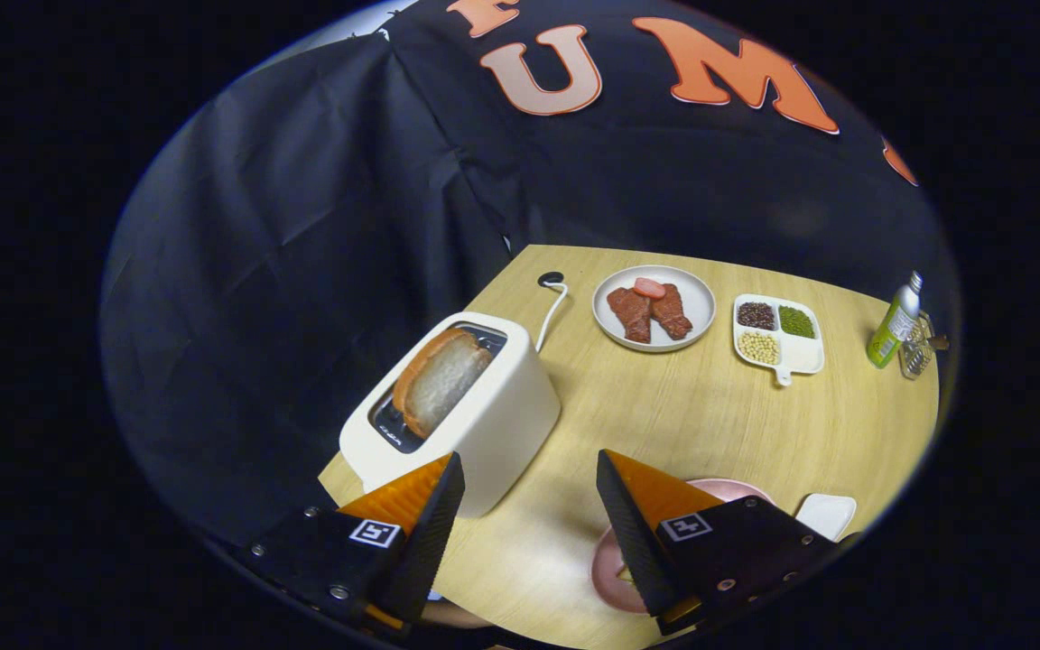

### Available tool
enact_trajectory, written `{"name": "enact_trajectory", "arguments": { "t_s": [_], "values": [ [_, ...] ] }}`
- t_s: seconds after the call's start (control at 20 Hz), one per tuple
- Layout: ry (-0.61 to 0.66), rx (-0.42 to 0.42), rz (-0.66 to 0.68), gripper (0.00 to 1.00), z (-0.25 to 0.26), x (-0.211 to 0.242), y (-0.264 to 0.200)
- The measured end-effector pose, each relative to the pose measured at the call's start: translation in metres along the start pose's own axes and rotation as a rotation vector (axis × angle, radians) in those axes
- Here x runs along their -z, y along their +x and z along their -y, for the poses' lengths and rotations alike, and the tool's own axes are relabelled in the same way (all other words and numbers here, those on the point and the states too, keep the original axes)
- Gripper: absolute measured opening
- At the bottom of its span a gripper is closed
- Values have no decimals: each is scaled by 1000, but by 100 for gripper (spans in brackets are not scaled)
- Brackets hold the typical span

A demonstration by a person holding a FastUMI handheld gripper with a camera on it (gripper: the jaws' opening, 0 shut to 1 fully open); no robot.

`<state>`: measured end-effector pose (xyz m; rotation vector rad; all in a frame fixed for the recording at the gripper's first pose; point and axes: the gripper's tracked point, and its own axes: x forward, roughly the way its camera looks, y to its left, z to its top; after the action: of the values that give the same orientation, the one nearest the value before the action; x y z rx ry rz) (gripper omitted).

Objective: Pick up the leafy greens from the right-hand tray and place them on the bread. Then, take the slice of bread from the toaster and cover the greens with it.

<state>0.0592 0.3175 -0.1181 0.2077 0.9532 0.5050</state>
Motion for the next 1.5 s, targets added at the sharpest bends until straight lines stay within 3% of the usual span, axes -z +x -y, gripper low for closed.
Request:
{"name": "enact_trajectory", "arguments": {
  "t_s": [0.55,0.9,1.1,1.3,1.35,1.5],
  "values": [
    [43,-88,-77,89,-64,-36,48],
    [115,-53,-127,86,-65,-37,69],
    [140,-34,-132,71,-64,-38,77],
    [186,-38,-113,45,-60,-41,74],
    [193,-41,-121,33,-58,-40,74],
    [207,-61,-163,28,-63,-32,76]
  ]
}}
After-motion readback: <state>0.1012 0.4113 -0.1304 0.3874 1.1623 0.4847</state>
